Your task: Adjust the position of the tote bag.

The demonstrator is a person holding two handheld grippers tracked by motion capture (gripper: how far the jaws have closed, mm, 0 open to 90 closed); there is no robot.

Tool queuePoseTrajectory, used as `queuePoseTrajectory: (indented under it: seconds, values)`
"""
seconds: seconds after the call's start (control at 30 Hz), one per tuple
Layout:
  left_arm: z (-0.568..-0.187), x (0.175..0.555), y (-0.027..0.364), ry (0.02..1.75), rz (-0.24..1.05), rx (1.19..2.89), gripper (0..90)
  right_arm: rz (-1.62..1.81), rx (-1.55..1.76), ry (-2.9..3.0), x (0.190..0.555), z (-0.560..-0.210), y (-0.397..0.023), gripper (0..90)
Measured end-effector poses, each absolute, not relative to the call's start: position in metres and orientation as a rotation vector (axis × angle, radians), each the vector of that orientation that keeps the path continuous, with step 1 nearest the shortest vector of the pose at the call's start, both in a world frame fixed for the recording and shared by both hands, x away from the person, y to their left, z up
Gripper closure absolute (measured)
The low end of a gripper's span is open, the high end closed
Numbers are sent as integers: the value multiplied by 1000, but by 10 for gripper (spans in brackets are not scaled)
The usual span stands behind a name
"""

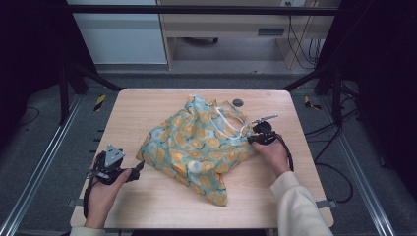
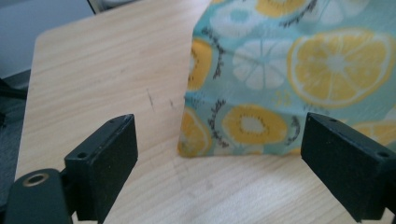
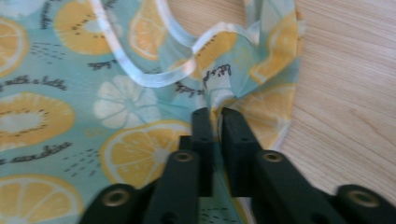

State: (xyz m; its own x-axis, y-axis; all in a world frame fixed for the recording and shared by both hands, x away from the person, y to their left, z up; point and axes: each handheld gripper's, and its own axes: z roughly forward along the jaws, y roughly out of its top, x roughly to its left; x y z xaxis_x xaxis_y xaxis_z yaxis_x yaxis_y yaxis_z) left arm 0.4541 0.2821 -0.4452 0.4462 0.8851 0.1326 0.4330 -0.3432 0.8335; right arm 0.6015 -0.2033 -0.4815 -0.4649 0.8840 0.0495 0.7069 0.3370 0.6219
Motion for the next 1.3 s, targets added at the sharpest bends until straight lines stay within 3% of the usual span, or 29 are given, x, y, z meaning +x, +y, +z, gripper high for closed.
queuePoseTrajectory:
  seconds: [0.27, 0.63, 0.77, 1.07, 1.3]
  values:
    - [-420, 468, 276, 1065, 711, 1924, 131, 953, 1332, 2304, 589, -463, -197, 900]
    - [-385, 551, 216, 975, 631, 2054, 121, 1124, 1133, 2301, 563, -424, -178, 900]
    - [-388, 578, 198, 961, 567, 2104, 119, 1116, 1067, 2319, 558, -416, -172, 900]
    - [-397, 620, 178, 998, 594, 2168, 111, 1124, 1017, 2343, 552, -413, -163, 900]
    - [-406, 640, 175, 1035, 487, 2170, 101, 1124, 1000, 2366, 550, -414, -162, 900]
